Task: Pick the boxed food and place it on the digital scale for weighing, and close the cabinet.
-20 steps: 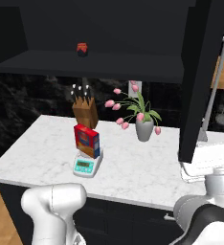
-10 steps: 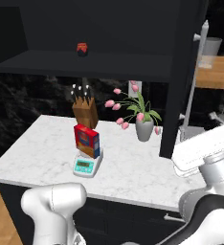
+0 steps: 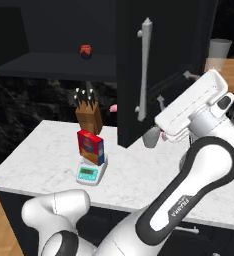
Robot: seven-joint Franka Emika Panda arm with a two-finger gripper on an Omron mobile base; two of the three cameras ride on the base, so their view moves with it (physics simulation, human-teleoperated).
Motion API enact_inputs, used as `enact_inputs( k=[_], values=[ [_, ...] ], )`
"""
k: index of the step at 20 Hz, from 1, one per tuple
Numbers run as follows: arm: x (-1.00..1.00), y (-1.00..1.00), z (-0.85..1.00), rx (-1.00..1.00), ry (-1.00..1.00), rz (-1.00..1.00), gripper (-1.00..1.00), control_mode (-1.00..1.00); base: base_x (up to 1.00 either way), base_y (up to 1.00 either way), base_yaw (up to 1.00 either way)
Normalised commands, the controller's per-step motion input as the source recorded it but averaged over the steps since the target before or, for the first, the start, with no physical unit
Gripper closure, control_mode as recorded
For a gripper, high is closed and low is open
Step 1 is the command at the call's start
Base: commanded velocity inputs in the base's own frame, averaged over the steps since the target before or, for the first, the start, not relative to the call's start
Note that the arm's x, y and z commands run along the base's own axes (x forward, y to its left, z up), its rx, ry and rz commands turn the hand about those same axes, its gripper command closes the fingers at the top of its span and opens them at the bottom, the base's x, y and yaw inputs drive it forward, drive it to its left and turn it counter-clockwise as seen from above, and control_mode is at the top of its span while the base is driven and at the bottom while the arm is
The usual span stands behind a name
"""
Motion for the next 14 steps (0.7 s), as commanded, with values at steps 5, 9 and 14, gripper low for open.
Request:
enact_inputs(
  k=[5, 9, 14],
  values=[
    [1.00, 1.00, 0.23, -0.10, 0.00, -0.06, -1.00, -1.00, 0.00, 0.00, 0.00],
    [1.00, 1.00, 0.00, -0.11, 0.00, -0.06, -1.00, -1.00, 0.00, 0.00, 0.00],
    [0.74, 0.78, 0.04, -0.17, 0.15, -0.20, -1.00, -1.00, 0.00, 0.00, 0.00]
  ],
)
